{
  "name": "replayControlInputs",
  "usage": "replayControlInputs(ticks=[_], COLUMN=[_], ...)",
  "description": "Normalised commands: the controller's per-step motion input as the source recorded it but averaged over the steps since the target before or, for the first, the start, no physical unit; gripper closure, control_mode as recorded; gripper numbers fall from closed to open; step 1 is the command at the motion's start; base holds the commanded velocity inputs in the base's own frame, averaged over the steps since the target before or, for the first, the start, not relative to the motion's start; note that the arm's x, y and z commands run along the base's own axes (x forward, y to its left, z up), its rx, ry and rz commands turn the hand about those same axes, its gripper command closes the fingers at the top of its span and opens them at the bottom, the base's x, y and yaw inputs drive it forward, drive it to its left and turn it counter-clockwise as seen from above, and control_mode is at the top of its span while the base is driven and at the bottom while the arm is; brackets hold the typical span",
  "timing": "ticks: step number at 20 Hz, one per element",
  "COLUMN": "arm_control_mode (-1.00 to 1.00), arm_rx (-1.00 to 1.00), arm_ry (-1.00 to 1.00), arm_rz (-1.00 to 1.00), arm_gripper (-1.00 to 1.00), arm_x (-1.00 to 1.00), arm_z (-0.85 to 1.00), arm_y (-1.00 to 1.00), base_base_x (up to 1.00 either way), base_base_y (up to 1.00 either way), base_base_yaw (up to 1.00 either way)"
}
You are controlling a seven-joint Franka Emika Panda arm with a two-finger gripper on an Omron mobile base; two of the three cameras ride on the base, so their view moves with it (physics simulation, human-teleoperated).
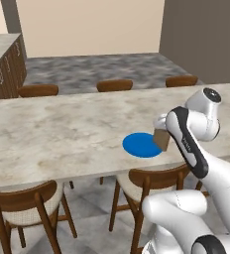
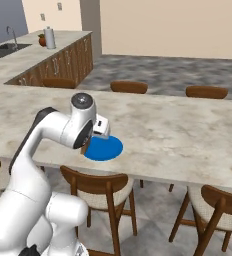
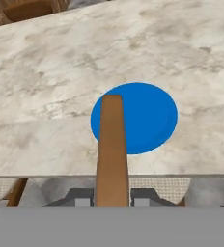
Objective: Start the toaster. Once the lever pops up, take the bread to the plate on the dining counter.
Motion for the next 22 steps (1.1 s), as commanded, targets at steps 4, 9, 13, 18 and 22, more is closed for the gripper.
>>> replayControlInputs(ticks=[4, 9, 13, 18, 22], arm_control_mode=[-1.00, -1.00, -1.00, -1.00, -1.00], arm_rx=[0.05, 0.03, 0.00, 0.01, 0.02], arm_ry=[0.00, 0.00, -0.01, -0.05, -0.09], arm_rz=[0.04, 0.02, 0.00, 0.00, 0.00], arm_gripper=[1.00, 1.00, 1.00, 1.00, 1.00], arm_x=[0.34, 0.27, 0.31, 0.29, 0.27], arm_z=[-0.29, -0.37, -0.31, -0.19, -0.15], arm_y=[0.04, 0.14, 0.18, 0.03, 0.00], base_base_x=[0.00, 0.00, 0.00, 0.00, 0.00], base_base_y=[0.00, 0.00, 0.00, 0.00, 0.00], base_base_yaw=[0.00, 0.00, 0.00, 0.00, 0.00])
